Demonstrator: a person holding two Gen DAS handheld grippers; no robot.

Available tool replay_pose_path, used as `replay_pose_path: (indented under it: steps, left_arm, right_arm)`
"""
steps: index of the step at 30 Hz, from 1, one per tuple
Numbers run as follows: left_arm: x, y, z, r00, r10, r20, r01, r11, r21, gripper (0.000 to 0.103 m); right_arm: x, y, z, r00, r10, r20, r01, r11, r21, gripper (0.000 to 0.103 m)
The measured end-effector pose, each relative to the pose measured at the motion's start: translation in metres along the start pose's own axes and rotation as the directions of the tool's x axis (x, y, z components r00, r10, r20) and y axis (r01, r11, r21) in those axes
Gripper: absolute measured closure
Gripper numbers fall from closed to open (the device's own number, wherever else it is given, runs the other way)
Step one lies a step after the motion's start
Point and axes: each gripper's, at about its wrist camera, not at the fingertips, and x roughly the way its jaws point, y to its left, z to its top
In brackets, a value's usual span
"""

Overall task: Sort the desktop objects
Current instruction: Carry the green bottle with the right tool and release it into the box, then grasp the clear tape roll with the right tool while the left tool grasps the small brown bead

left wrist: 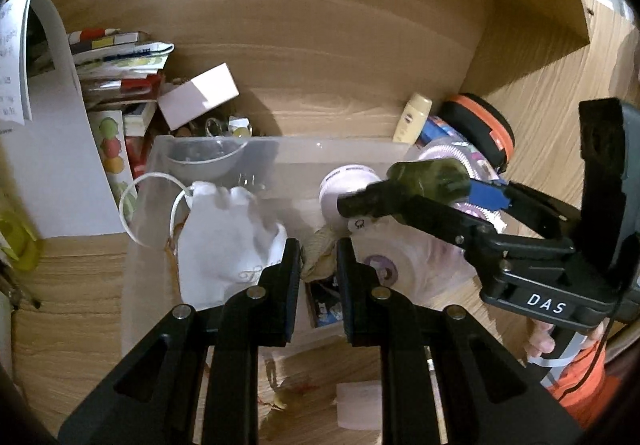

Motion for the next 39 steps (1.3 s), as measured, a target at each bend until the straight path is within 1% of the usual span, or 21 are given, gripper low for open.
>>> replay_pose_path:
  steps: [8,12,15,17,18,19,21,23,25,26,28,33,34,36,39]
  left_arm:
    - [0.001,-0.004,-0.005,1.000,0.029,0.001,-0.029,0.999,0.022,0.086]
    - [-0.002,-0.004,-0.006,1.000,0.021,0.007,-0.021,0.999,0.025,0.085]
    - [-0.009,-0.005,-0.006,0.999,0.012,0.030,-0.013,0.999,0.032,0.085]
    - [-0.015,-0.006,-0.006,0.999,0.000,0.046,-0.002,0.999,0.033,0.080]
    - [-0.018,-0.006,-0.006,0.998,0.000,0.055,-0.002,1.000,0.030,0.076]
    - [-0.021,-0.006,-0.006,0.998,0.002,0.064,-0.004,1.000,0.028,0.074]
    - [-0.030,-0.007,-0.006,0.997,0.007,0.081,-0.009,1.000,0.029,0.074]
    - [-0.039,-0.009,-0.006,0.995,0.006,0.100,-0.010,0.999,0.037,0.074]
    - [-0.052,-0.010,-0.007,0.992,0.011,0.122,-0.017,0.999,0.047,0.074]
    - [-0.057,-0.011,-0.007,0.991,0.016,0.130,-0.022,0.998,0.051,0.072]
    - [-0.068,-0.011,-0.008,0.988,0.029,0.152,-0.037,0.998,0.056,0.065]
    - [-0.096,-0.004,-0.018,0.978,0.073,0.194,-0.085,0.995,0.053,0.052]
    - [-0.099,-0.002,-0.020,0.977,0.081,0.196,-0.092,0.994,0.052,0.048]
    - [-0.103,0.005,-0.027,0.977,0.100,0.189,-0.109,0.993,0.040,0.045]
    - [-0.101,0.015,-0.038,0.982,0.122,0.146,-0.127,0.992,0.022,0.045]
  right_arm:
    - [0.006,0.005,-0.002,0.999,-0.054,0.006,0.054,0.998,-0.031,0.048]
    - [0.007,0.008,-0.004,0.997,-0.074,0.013,0.074,0.996,-0.055,0.048]
    - [0.006,0.008,-0.004,0.998,-0.069,0.013,0.069,0.996,-0.057,0.047]
    - [0.005,0.008,-0.003,0.999,-0.053,0.013,0.053,0.997,-0.054,0.046]
    - [0.004,0.007,-0.003,0.999,-0.043,0.011,0.044,0.998,-0.050,0.046]
    - [0.003,0.007,-0.003,0.999,-0.030,0.009,0.031,0.999,-0.044,0.046]
    - [-0.001,0.007,-0.003,1.000,0.005,0.000,-0.005,0.999,-0.032,0.046]
    - [-0.005,0.009,-0.002,1.000,0.018,0.000,-0.018,0.999,-0.030,0.045]
    - [-0.013,0.012,-0.002,1.000,0.021,0.015,-0.020,0.999,-0.037,0.040]
    - [-0.018,0.014,-0.002,0.999,0.023,0.026,-0.022,0.999,-0.042,0.036]
    - [-0.029,0.018,-0.002,0.998,0.031,0.048,-0.028,0.998,-0.049,0.035]
    - [-0.052,0.026,-0.009,0.997,0.051,0.063,-0.046,0.996,-0.076,0.033]
    - [-0.055,0.028,-0.011,0.997,0.052,0.064,-0.047,0.996,-0.080,0.032]
    - [-0.061,0.030,-0.017,0.997,0.053,0.061,-0.047,0.995,-0.087,0.023]
    - [-0.068,0.034,-0.027,0.996,0.059,0.060,-0.053,0.994,-0.101,0.022]
